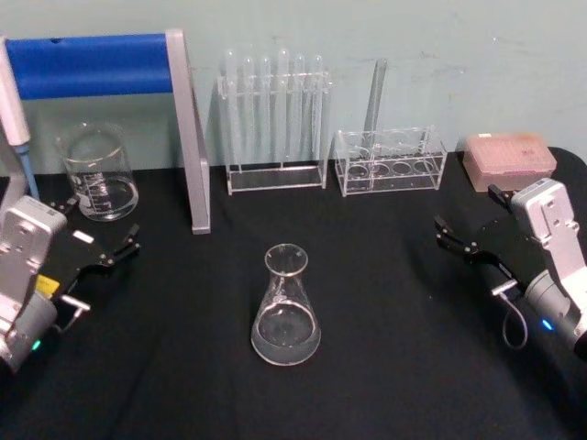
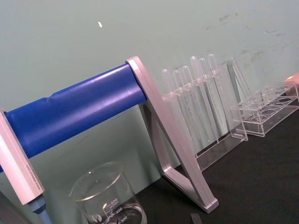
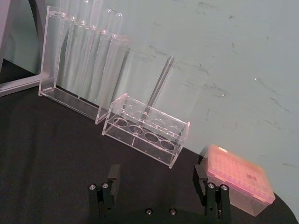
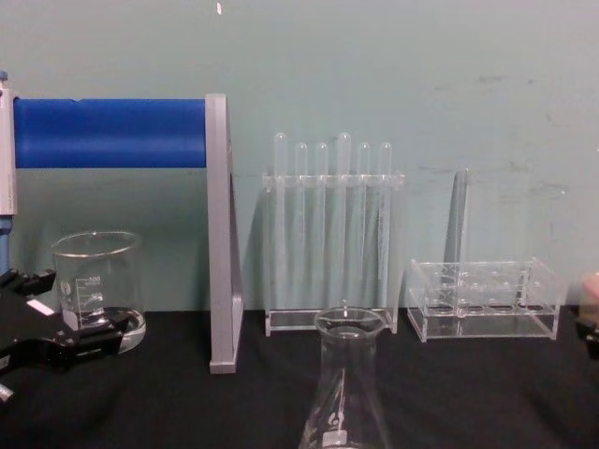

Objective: Grasp the erlenmeyer flask with one hand, shake it three times, then place it back.

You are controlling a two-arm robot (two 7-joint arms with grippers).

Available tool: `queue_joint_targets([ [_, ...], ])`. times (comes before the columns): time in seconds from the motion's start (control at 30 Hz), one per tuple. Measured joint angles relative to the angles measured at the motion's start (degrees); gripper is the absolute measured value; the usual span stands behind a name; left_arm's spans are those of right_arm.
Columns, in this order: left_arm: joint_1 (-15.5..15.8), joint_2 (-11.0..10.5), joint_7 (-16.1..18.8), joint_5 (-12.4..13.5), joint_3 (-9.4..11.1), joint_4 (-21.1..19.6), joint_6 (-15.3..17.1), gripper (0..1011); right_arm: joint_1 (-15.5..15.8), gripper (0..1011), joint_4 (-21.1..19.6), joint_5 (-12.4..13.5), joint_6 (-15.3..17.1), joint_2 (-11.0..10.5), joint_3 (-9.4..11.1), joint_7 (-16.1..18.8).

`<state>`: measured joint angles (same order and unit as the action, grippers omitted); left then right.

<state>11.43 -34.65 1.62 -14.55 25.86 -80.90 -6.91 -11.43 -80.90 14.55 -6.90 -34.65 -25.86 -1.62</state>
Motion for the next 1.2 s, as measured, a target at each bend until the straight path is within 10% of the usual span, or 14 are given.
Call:
queue_joint_targets([
  [1.2, 0.0, 0.0, 0.0, 0.0, 0.0, 0.0, 0.0, 1001, 0.0, 1002, 0.0, 0.0, 0.0, 0.0, 0.0, 0.0],
])
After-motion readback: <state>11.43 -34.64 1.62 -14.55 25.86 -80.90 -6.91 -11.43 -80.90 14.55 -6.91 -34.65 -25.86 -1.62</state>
